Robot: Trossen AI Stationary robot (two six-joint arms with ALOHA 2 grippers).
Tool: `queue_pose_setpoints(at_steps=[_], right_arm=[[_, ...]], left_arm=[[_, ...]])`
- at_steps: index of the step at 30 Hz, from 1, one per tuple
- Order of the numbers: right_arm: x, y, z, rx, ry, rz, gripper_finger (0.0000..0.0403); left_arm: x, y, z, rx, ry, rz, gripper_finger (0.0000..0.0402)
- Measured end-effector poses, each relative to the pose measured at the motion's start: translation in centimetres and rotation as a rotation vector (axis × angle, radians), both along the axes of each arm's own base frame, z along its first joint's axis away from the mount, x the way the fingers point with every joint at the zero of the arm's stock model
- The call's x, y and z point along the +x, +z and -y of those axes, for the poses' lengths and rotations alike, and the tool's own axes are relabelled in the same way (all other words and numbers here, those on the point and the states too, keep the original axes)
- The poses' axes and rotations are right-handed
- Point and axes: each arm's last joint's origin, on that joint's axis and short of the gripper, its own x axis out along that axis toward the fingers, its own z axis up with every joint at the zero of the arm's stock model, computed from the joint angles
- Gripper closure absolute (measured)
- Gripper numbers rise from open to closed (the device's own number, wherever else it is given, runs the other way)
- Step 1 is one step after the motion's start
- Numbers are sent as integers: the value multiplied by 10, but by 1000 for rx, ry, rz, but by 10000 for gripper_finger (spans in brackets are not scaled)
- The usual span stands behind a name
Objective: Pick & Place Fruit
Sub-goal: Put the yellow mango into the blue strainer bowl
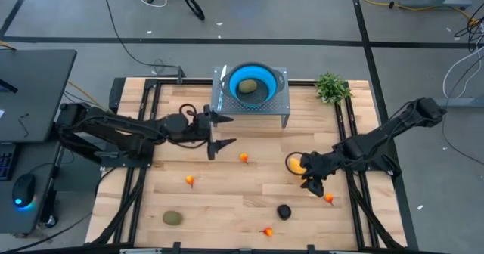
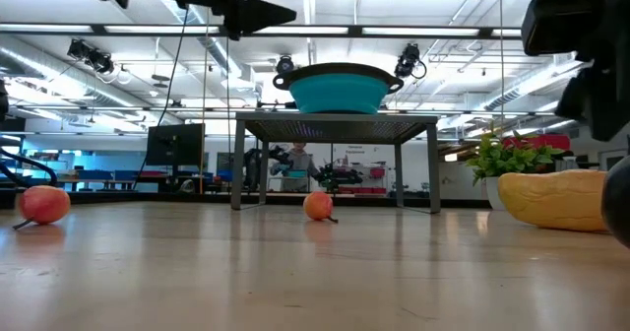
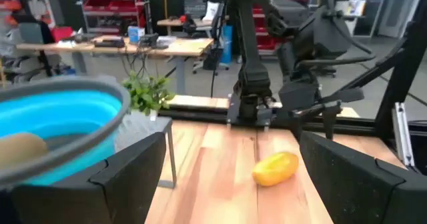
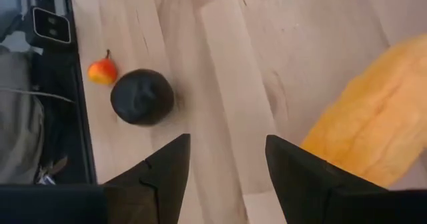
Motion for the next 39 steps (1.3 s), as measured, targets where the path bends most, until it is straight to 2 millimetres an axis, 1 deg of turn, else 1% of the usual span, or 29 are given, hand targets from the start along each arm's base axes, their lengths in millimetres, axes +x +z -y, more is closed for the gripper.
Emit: queue_pose_setpoints(at_steps=[4,9,14,18,21,25,34,39], right_arm=[[-1,0,0,11,-20,-6,198],[-1,-1,3,0,-36,-31,196],[-4,-4,10,-30,-56,-85,172],[-2,-5,16,-41,-80,-92,144],[0,-4,19,-39,-93,-80,133],[0,-5,22,-56,-109,-83,130],[1,-7,27,-125,-157,-83,130],[6,-15,24,-151,-159,-104,130]], left_arm=[[-2,-3,15,-17,3,-33,45],[-7,-8,31,-4,56,-86,45],[-10,-9,43,15,88,-94,45],[-11,-9,45,18,98,-94,45],[-11,-9,45,22,100,-99,45],[-9,-12,45,61,97,-117,45],[-4,-18,46,76,107,-136,45],[-4,-18,46,90,111,-133,45]])
